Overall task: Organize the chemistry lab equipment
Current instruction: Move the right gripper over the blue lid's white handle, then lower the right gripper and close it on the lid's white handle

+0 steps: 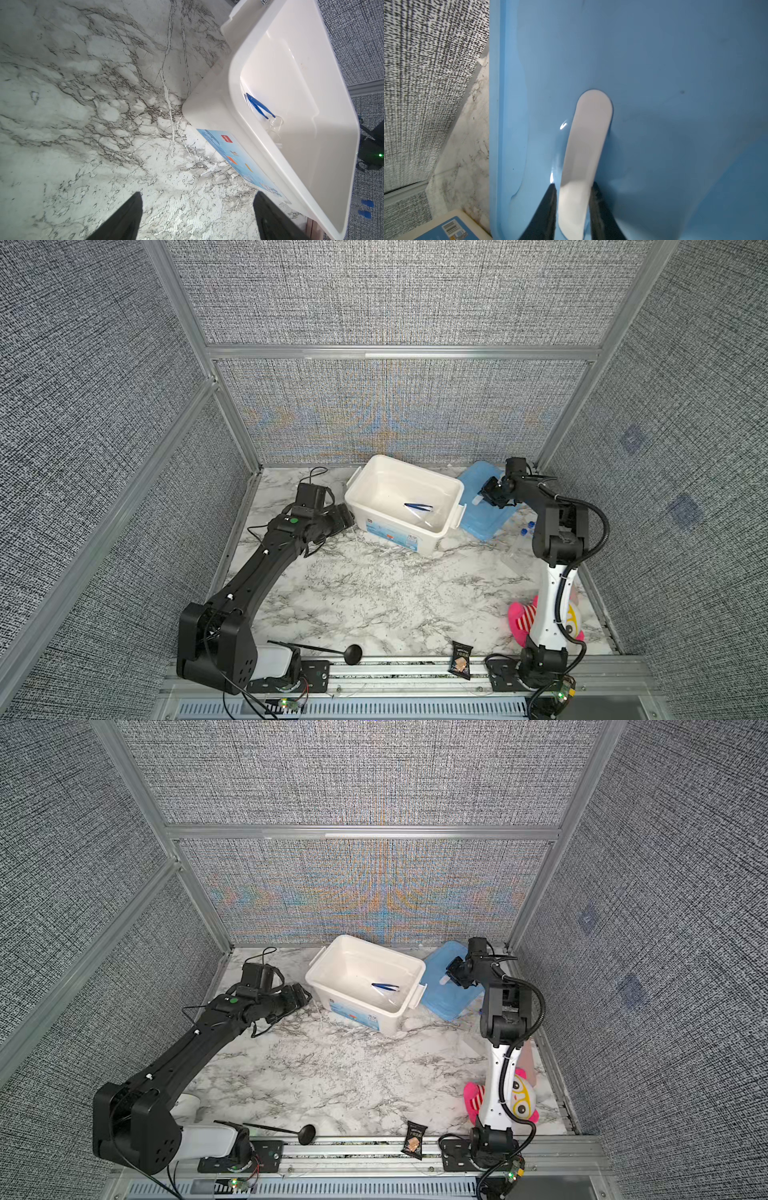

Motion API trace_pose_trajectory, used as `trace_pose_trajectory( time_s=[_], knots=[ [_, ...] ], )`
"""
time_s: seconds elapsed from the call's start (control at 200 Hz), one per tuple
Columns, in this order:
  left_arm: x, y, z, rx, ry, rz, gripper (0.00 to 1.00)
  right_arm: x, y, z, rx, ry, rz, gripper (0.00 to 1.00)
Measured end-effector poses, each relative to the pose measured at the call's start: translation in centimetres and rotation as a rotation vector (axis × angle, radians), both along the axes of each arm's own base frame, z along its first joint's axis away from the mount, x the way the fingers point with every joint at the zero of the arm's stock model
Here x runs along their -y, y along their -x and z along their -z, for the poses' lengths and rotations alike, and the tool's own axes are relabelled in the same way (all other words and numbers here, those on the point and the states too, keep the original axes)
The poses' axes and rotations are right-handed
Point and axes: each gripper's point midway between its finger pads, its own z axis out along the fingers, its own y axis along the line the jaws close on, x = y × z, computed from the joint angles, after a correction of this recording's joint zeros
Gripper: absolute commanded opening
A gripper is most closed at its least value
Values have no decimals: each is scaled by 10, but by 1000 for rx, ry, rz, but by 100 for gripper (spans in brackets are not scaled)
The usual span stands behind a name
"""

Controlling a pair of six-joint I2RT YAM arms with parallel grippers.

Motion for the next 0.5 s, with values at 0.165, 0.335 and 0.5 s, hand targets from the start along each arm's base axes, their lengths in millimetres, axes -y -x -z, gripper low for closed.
trace_pose_trajectory(
  time_s=[0.165,0.335,0.5],
  knots=[
    [2,2,6,-23,5,10,85,-1,-1,1,21,-51,-8,19],
    [4,6,12,-54,8,21,85,-4,-2,4,42,-70,-19,13],
    [4,6,10,-51,10,26,85,-7,-3,5,75,-90,-19,0]
  ],
)
